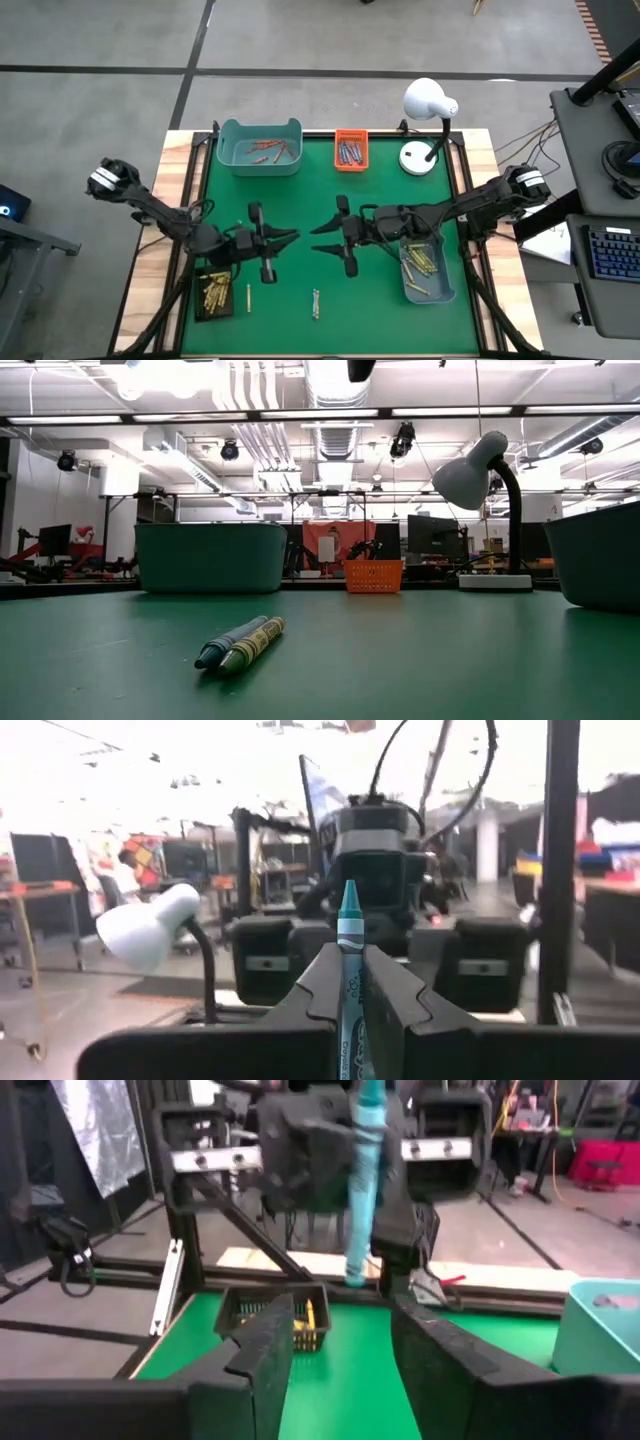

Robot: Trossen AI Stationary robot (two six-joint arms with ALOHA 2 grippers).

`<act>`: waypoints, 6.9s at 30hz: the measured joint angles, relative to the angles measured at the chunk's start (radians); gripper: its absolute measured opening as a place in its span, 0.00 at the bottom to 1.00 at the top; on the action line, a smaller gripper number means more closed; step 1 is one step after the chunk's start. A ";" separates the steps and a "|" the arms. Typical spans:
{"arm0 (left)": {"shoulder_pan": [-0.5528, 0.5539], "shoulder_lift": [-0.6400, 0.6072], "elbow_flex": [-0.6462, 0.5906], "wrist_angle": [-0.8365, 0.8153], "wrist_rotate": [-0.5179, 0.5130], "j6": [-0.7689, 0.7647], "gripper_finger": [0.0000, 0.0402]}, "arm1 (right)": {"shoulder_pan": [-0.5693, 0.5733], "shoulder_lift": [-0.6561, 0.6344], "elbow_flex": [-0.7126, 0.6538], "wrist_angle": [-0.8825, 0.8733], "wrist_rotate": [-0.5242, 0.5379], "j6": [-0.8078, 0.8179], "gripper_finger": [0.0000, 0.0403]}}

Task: Sort crayons
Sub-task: Put the blue crayon into the orange bin, then put the green crayon into the blue bin

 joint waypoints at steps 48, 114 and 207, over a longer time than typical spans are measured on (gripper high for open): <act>0.110 0.203 0.079 0.260 0.114 0.012 0.05 | -0.036 0.000 0.030 0.074 -0.045 -0.090 0.05; 0.021 0.061 0.332 -1.448 -0.112 -1.212 0.45 | -0.501 -0.069 0.032 -0.595 0.076 0.403 0.32; -0.133 0.853 0.891 -2.372 0.661 -2.055 0.07 | -0.301 -0.105 0.031 -0.589 0.111 0.334 0.28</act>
